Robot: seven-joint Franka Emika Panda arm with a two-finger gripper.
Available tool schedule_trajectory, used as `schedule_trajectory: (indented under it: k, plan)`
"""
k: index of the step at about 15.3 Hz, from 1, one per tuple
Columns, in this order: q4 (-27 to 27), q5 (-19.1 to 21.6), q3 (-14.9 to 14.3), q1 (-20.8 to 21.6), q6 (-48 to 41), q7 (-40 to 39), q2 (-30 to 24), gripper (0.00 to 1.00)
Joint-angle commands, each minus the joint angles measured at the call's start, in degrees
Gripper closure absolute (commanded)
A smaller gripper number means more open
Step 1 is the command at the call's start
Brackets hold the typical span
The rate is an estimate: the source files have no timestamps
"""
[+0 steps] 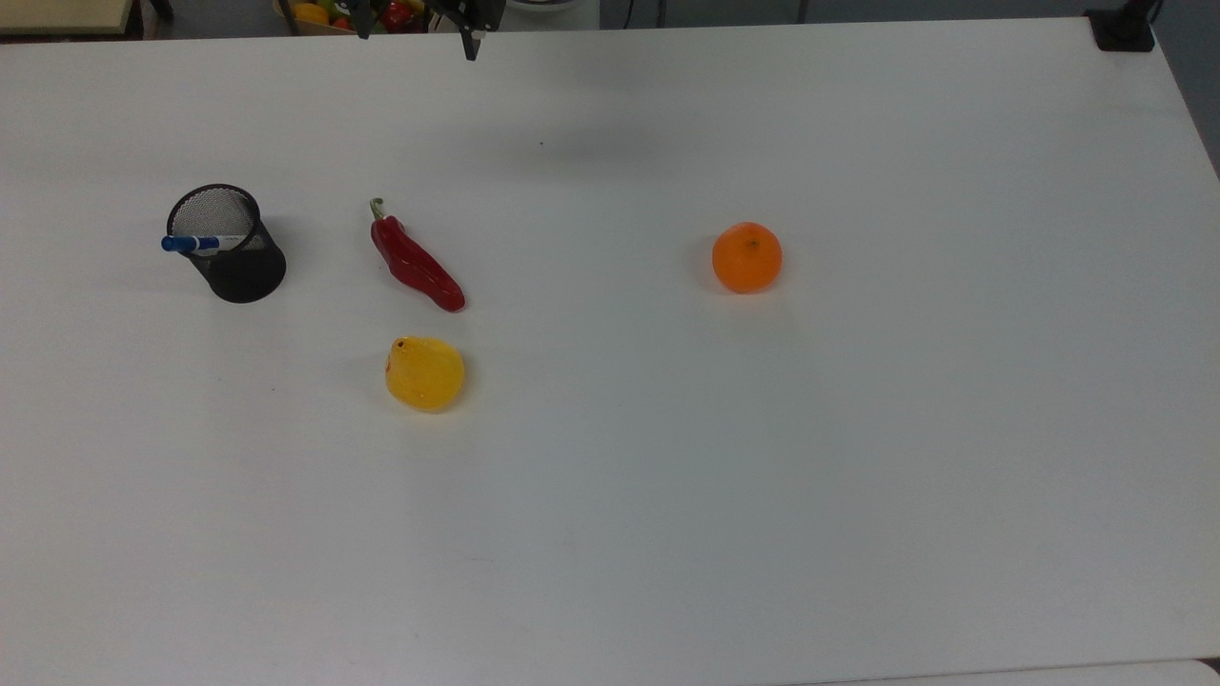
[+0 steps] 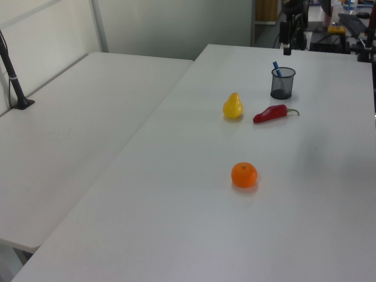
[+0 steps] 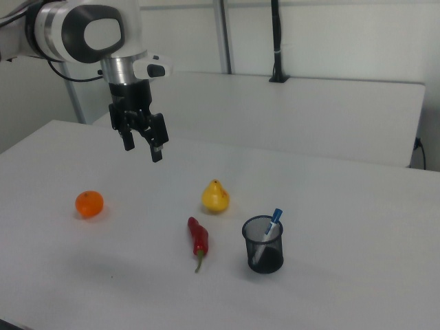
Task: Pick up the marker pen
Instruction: 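Move the open gripper over the black mesh pen cup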
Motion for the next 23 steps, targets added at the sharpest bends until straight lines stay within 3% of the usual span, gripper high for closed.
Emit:
schedule_trajectory:
  k: [1, 15, 17, 23]
  plan:
    - [-0.43, 0.72, 0.88, -0.83, -1.36, -0.95, -0.85, 0.00]
    - [-0.25, 0.56, 0.27, -3.20, -0.13, -1.74, -0.24, 0.00]
    - [0.98, 0.29, -0.08, -4.78, 3.46, -1.74, 0.29, 0.00]
    - [0.72, 0.20, -5.09, -6.37, 14.00, -1.83, 2.75, 0.00]
